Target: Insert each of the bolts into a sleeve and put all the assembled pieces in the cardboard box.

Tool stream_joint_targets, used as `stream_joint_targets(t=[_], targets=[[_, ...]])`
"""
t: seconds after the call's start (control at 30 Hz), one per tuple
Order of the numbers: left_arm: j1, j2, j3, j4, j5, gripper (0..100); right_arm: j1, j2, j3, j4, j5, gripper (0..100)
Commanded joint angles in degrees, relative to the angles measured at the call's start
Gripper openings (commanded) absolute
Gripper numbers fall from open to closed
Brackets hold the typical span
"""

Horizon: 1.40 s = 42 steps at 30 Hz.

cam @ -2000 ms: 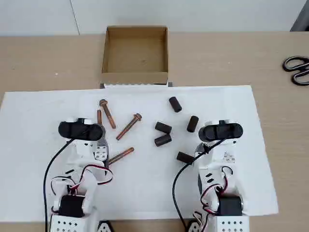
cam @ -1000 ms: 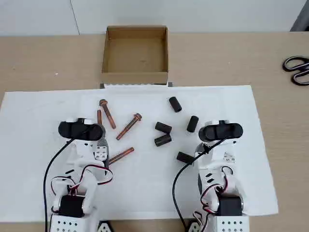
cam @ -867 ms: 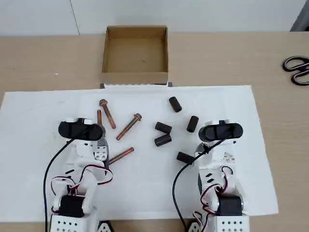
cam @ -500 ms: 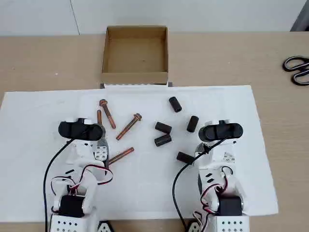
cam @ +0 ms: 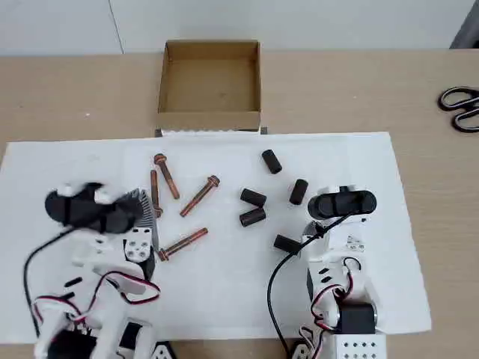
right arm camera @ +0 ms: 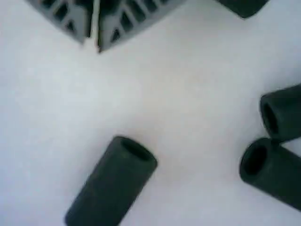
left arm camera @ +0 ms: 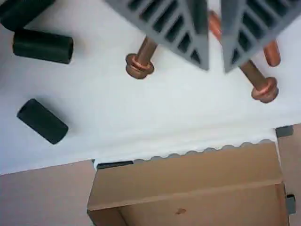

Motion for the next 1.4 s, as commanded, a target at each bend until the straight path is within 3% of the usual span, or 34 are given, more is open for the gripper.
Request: stream_joint_targets(t=[0.0,0.27,0.4,0.53,0.77,1.13,1.37], targets=[[-2.5,12.9,-13.0,2.8,0.2,1,0.4,-0.8,0.6,-1.1,-0.4,0.3],[-9.8,37.3,-42.2,16.0,-0.2,1,0.4,-0.8,0.6,-1.1,-0.4,0.3],[-13.3,44.5,-50.4,19.9,-1.9,1,0.4,-0.8,0.6,-1.1,-0.4,0.3],[-17.0,46.9,-51.5,20.0,-7.3,1,0.4,-0.8,0.6,-1.1,-0.4,0.3],[-20.8,47.2,-51.2,23.0,-7.1,1,-2.6,-0.8,0.6,-1.2,-0.1,0.3],[-20.8,47.4,-50.9,24.7,-7.1,1,-9.6,-0.8,0.6,-1.9,-0.4,0.3],[-20.8,47.3,-43.7,23.7,-7.1,1,-7.7,-0.5,-15.6,-4.8,0.1,0.3]])
